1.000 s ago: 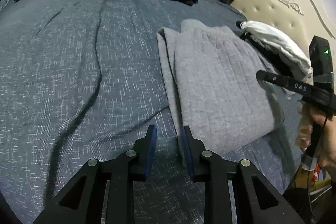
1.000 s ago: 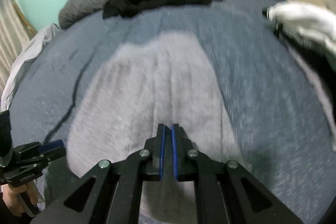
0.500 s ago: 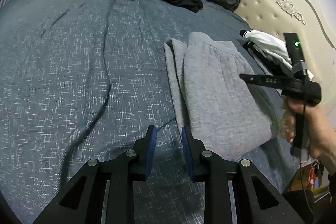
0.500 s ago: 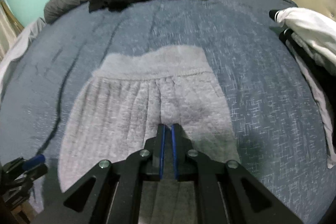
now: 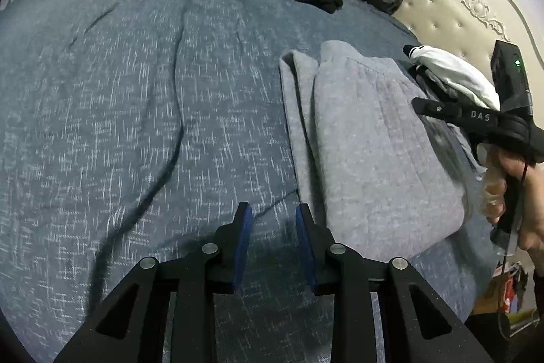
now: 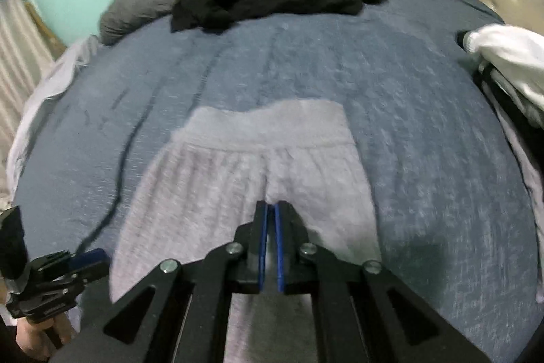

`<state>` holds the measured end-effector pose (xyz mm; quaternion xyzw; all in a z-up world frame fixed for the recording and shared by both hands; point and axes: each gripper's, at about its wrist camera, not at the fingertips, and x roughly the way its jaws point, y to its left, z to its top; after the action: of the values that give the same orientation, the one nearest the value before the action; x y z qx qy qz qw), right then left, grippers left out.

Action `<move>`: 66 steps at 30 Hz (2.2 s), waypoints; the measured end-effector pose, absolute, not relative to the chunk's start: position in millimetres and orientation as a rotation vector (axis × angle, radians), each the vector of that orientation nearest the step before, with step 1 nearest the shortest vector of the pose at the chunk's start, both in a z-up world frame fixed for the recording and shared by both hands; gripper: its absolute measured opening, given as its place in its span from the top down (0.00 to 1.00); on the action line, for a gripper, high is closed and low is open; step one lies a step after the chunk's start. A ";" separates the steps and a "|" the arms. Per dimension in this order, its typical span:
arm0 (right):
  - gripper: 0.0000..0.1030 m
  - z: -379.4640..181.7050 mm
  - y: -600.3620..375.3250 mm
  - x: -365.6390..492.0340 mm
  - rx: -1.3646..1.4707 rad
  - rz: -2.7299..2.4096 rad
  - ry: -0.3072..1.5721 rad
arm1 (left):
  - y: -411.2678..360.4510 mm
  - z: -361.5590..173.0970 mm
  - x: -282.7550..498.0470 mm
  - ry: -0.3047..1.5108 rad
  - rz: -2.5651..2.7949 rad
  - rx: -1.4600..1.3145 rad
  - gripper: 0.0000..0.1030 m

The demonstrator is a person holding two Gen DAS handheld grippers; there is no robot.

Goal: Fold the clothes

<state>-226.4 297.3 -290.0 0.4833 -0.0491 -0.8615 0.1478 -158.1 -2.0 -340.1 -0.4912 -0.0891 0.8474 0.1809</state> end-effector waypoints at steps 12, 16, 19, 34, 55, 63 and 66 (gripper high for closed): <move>0.98 -312.5 298.3 -231.4 1.487 -2.425 -0.019 | 14.9 -338.9 -169.9 -0.242 2.380 -1.402 0.52; 0.98 -300.5 321.7 -217.8 1.491 -2.417 -0.106 | 11.4 -343.9 -171.4 -0.306 2.371 -1.424 0.42; 0.94 -291.5 339.3 -207.5 1.493 -2.409 -0.172 | 11.4 -343.0 -170.3 -0.333 2.363 -1.425 0.39; 0.35 -293.5 416.0 -135.5 1.579 -2.266 -0.528 | 13.0 -314.6 -145.9 -0.468 2.357 -1.441 0.22; 0.30 -335.2 383.5 -159.6 1.631 -2.125 -0.544 | 42.5 -379.4 -178.8 -0.435 2.196 -1.596 0.20; 0.34 -337.3 366.7 -166.3 1.624 -2.119 -0.475 | 63.5 -370.9 -177.3 -0.330 2.234 -1.550 0.27; 0.36 -335.0 356.1 -166.6 1.638 -2.129 -0.373 | 60.6 -375.6 -180.9 -0.367 2.227 -1.554 0.26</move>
<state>-166.6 356.1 -335.0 0.5901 -0.1345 -0.7670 0.2131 -180.9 60.6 -375.6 -0.5558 -0.1312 0.7964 0.1992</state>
